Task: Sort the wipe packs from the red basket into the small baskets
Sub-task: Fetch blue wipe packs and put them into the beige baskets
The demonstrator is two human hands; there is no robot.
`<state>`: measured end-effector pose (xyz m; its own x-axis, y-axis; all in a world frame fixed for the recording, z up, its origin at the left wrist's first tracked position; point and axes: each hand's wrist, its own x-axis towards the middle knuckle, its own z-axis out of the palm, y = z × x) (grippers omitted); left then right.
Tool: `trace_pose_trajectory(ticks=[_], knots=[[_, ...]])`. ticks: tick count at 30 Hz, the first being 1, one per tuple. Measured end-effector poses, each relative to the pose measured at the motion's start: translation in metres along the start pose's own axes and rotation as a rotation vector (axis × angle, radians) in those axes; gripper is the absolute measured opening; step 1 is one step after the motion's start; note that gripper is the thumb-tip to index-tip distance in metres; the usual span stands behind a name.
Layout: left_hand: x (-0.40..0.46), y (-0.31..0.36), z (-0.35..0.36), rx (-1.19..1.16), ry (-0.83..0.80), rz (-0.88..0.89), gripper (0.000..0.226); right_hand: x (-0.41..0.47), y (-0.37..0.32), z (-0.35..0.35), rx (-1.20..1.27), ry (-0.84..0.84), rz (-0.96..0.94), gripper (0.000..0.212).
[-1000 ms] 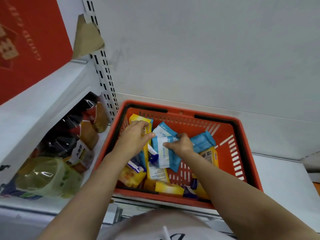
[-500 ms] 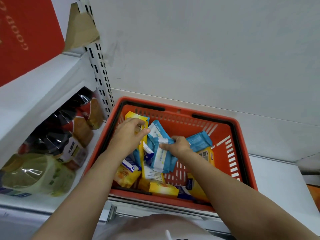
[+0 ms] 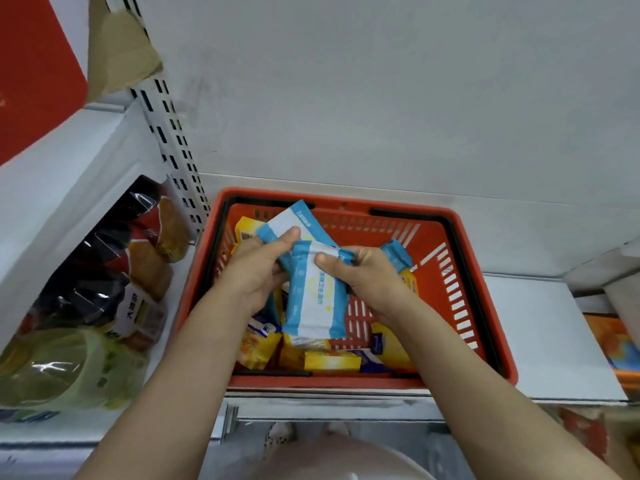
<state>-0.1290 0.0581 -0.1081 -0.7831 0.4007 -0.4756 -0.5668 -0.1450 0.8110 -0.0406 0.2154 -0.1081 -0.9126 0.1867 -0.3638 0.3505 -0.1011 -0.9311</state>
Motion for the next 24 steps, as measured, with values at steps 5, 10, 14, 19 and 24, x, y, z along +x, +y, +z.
trace_pose_trajectory(ticks=[5,10,14,19,24], knots=[[0.002,-0.002,0.003,-0.068,0.15,0.086,0.016,-0.019,-0.002,-0.008,0.196,0.463,-0.029,0.02],[-0.012,-0.013,0.024,-0.105,0.076,0.079,0.023,-0.059,0.002,-0.027,0.417,0.596,-0.089,0.018],[-0.039,-0.034,0.054,-0.01,-0.075,0.089,0.022,-0.1,0.01,-0.037,0.434,0.626,-0.114,0.037],[-0.084,-0.07,0.109,0.077,-0.181,0.097,0.036,-0.177,0.031,-0.073,0.346,0.549,-0.16,0.06],[-0.148,-0.137,0.185,0.107,-0.298,0.114,0.036,-0.285,0.061,-0.132,0.296,0.656,-0.15,0.061]])
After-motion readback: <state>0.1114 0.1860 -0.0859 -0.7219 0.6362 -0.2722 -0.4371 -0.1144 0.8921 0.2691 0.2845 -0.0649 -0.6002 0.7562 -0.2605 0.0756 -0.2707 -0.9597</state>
